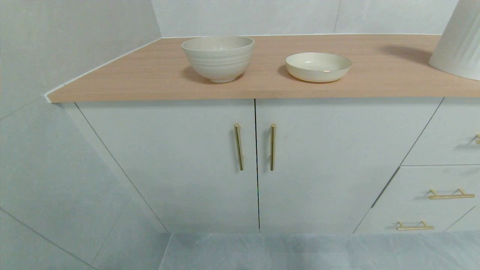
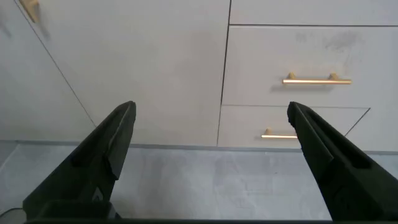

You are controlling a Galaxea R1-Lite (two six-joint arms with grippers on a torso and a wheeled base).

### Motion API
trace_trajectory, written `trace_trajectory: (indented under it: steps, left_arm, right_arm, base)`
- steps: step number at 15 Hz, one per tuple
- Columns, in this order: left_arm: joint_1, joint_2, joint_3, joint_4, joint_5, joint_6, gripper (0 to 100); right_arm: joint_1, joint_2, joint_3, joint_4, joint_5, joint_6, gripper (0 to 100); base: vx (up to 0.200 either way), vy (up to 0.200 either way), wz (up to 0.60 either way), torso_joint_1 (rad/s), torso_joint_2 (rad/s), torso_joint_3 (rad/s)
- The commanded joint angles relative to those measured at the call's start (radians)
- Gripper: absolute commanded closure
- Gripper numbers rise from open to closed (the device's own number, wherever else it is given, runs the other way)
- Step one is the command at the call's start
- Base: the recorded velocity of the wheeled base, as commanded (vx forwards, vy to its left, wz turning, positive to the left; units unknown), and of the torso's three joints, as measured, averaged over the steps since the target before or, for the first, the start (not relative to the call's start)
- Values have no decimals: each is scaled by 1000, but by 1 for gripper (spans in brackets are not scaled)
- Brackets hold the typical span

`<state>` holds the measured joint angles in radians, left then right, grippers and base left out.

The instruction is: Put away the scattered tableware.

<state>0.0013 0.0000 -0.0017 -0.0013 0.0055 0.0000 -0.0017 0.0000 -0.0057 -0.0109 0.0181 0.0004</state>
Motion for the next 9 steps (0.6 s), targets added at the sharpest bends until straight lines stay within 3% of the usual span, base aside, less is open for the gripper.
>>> trace_trajectory:
  steps: [1,3,5,7,9]
  left_arm:
    - [0,0,0,0,1,0,0]
    - [0,0,0,0,1,0,0]
    - [0,0,0,0,1,0,0]
    - [0,0,0,0,1,0,0]
    - [0,0,0,0,1,0,0]
  right_arm:
    - [0,2,-135,-37,40,90,0]
    - [9,72,-178,72,235,49,0]
    - [31,268,-180,95,368,39,0]
    - [112,537,-220,77,556,43,0]
    - [243,815,-336,20,588,43,0]
  base:
    - [0,0,0,0,0,0]
    - [0,0,0,0,0,0]
    - [0,0,0,0,0,0]
    - [0,0,0,0,0,0]
    - [0,0,0,0,0,0]
